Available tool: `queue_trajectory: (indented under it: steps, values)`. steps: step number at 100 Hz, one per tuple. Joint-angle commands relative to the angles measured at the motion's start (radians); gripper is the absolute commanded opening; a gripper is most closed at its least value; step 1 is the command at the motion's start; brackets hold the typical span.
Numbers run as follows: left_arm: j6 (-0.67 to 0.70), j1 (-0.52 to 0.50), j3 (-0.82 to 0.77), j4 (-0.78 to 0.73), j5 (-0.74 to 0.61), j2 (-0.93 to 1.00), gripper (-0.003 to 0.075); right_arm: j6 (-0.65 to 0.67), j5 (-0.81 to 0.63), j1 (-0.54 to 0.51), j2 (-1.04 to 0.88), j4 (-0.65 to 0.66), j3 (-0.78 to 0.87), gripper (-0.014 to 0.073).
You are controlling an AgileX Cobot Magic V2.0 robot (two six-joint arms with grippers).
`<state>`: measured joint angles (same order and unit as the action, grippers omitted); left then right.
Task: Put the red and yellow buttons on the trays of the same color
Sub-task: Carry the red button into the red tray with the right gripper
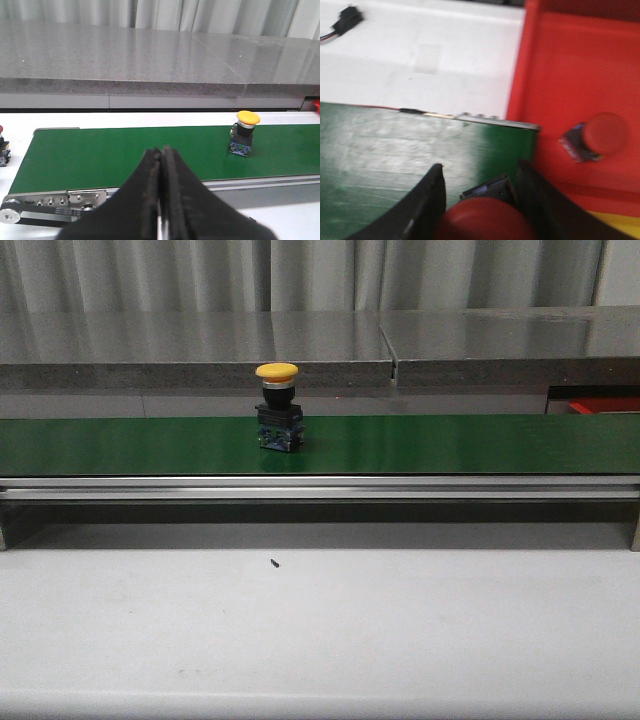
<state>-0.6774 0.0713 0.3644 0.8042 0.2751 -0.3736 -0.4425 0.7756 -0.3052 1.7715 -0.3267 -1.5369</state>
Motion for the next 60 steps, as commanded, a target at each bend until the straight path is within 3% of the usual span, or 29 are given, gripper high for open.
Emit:
queue_trajectory:
  steps: [1, 24, 60]
  values:
    - [-0.002, 0.007, 0.028, 0.025, -0.048, -0.005, -0.0019, 0.004, -0.032, -0.09, -0.037, -0.007, -0.067, 0.0066]
    - [-0.002, 0.007, 0.028, 0.025, -0.048, -0.005, -0.0019, 0.004, -0.077, -0.223, 0.074, -0.041, -0.15, 0.0066]
    - [-0.002, 0.007, 0.028, 0.025, -0.048, -0.005, -0.0019, 0.006, -0.012, -0.229, 0.376, -0.065, -0.431, 0.0066]
